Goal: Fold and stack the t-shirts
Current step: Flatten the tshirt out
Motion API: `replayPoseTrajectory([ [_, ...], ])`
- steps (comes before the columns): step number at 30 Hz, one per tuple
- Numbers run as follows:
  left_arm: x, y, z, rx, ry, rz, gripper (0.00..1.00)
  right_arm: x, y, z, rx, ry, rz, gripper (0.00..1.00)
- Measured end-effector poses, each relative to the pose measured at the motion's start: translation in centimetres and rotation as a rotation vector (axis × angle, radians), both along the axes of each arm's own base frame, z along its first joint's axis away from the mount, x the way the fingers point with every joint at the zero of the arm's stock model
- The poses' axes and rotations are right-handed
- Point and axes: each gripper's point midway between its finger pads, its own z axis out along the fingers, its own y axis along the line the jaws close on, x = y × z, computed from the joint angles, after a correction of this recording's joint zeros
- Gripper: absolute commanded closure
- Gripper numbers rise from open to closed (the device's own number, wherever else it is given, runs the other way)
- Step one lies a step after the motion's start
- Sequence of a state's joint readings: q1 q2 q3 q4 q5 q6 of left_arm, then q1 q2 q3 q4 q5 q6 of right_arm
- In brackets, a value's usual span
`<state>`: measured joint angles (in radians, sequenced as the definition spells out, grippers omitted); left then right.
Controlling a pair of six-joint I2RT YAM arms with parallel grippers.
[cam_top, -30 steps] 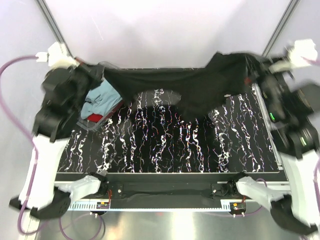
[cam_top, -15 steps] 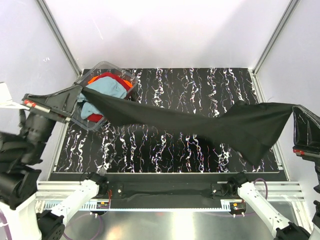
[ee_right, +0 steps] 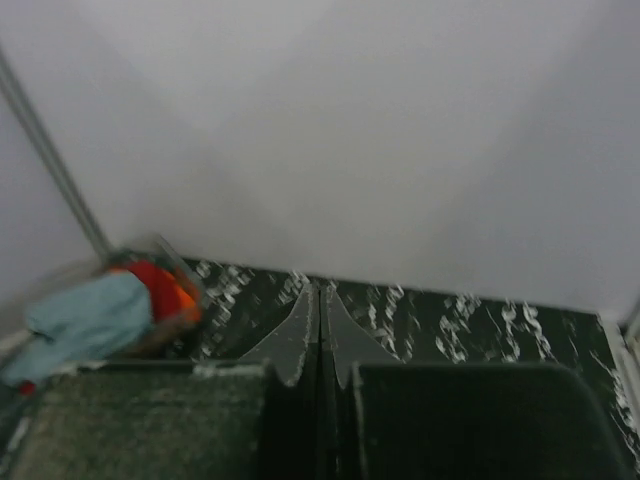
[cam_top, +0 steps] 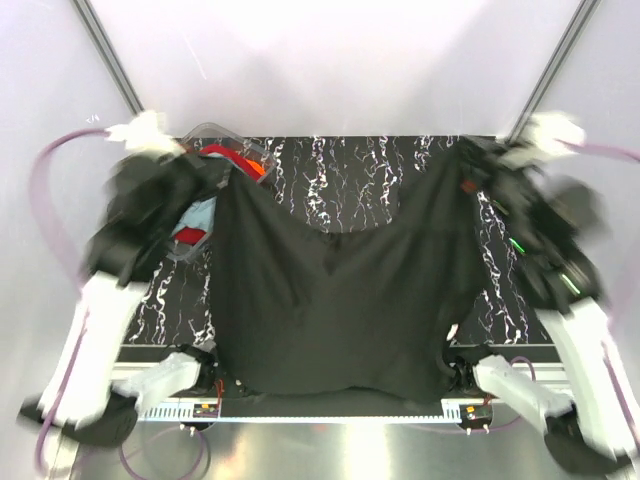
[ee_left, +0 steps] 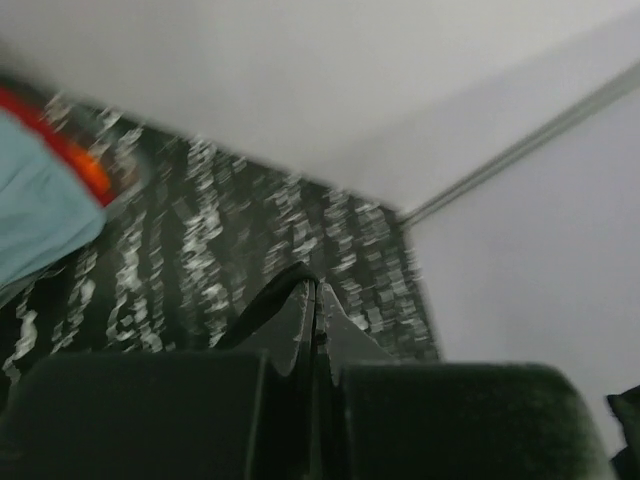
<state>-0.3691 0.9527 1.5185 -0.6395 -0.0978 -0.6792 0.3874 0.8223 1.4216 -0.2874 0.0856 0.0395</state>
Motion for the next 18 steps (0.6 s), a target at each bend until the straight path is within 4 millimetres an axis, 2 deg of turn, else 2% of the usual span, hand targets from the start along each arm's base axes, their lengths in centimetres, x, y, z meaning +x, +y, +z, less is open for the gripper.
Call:
replayPoseTrajectory([
  [3,6.4,-0.7,-7.1,0.114,0.171,0.058,1.00,8.8,1.3,-7.7,-0.127,0.190,-0.085,1.00],
  [5,10.5,-0.9,-11.0,0.176,0.258,0.087,1.00,14.2,1.2,-13.1,-0.190,0.323,-0.118,1.00],
  [8,15.4,-0.9,-15.7,0.231,0.349,0.115,1.00,19.8,-0.6,-18.8,-0.232,0.439,-0.159,1.00],
  [10,17.7,-0.9,-18.0,0.243,0.383,0.127,1.00,22.6,-1.7,-21.5,-0.258,0.471,-0.172,1.00],
  [12,19.4,-0.9,-19.9,0.249,0.407,0.134,1.00,25.0,-2.0,-22.9,-0.281,0.471,-0.168,1.00],
  [18,24.2,-1.9,-23.8,0.250,0.434,0.137,1.00,31.2,-0.9,-26.6,-0.316,0.419,-0.118,1.00],
])
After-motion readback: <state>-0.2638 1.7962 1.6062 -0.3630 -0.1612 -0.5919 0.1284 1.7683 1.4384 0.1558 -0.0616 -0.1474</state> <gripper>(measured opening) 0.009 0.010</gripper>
